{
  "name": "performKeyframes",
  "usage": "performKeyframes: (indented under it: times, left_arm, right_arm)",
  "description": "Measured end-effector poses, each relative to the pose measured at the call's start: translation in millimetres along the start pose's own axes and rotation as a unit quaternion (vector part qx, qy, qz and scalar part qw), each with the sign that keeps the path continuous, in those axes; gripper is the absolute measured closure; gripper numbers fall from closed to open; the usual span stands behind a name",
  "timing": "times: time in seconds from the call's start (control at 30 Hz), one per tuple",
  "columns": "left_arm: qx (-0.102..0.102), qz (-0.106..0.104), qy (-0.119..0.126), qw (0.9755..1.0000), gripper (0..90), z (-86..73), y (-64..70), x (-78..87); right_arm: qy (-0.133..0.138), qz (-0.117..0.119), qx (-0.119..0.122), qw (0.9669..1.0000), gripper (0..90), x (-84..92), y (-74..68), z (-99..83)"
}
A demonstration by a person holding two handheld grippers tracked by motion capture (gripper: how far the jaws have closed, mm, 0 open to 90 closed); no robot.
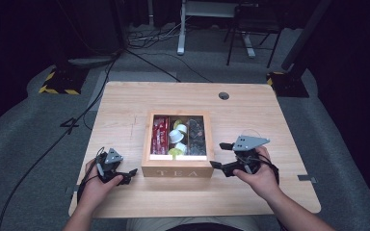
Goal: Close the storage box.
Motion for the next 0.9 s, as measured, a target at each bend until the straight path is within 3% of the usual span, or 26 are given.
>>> performKeyframes:
  times: [0.23,0.33,0.57,0.7,0.9]
  left_arm:
    - [-0.002,-0.001,0.001,1.0,16.3,-1.7,-2.3,2.1]
    - [-0.005,-0.002,0.0,1.0,16.4,-2.6,-4.5,3.7]
    - [0.003,-0.007,0.0,1.0,16.3,-3.7,-6.2,5.1]
    - [-0.002,-0.004,-0.001,1.0,16.3,-4.3,-10.1,6.2]
    - [-0.003,-0.004,-0.001,1.0,16.2,-4.0,-14.4,7.0]
  right_arm:
    - [0.029,-0.011,-0.01,0.9994,18.9,31.2,15.1,3.8]
    - [0.031,-0.028,-0.025,0.9988,16.3,54.9,31.8,-4.6]
    - [-0.001,-0.067,-0.051,0.9964,16.3,87.4,56.0,-28.6]
    - [-0.022,-0.107,-0.078,0.991,16.5,111.8,75.0,-54.0]
    - [-0.043,-0.132,-0.094,0.9859,21.6,128.2,90.0,-84.0]
Point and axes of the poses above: each handheld gripper's, and its own axes: x roughly backward along the jaws, z roughly out of its top, y roughly to its right, the point moved 5 cm from there along -x, roughly forward along the jaws, and after that the axes turned 11 degrees about x, right-handed, at the moved point
